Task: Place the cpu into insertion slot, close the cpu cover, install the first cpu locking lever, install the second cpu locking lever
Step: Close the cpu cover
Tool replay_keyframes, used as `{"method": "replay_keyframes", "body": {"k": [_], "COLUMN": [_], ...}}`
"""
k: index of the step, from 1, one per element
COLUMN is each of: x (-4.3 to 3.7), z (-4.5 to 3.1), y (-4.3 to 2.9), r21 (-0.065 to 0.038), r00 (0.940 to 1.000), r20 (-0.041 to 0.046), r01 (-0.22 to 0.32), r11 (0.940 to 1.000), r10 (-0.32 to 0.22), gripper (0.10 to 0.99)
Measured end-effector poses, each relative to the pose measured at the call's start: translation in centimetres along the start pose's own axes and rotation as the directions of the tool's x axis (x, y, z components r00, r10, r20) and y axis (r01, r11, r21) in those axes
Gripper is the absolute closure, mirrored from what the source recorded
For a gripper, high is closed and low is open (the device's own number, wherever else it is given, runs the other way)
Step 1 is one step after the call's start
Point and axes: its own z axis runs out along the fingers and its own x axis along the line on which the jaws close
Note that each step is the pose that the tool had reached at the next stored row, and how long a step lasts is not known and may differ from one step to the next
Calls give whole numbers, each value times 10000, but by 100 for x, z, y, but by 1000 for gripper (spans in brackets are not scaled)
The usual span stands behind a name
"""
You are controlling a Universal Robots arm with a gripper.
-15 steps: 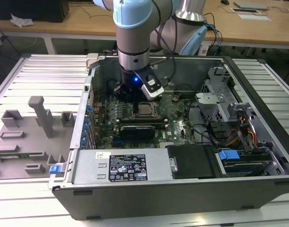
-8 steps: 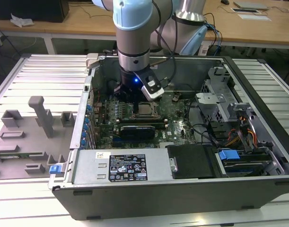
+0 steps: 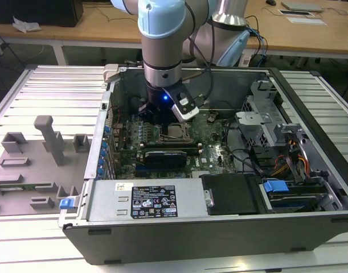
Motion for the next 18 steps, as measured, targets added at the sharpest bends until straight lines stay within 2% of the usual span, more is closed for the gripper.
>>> {"method": "replay_keyframes", "body": {"k": [3,8,13,18], "x": [-30,-34,-33,-32], "z": [5,6,16,20], "y": [-3,-3,-4,-3], "r21": [-1,-6,-20,-87], "r00": [10000,10000,9997,9996], "r20": [0,5,185,226], "r01": [0,67,170,170], "r11": [10000,10000,9999,9998], "r10": [0,-67,-169,-168], "gripper": [980,980,980,980]}}
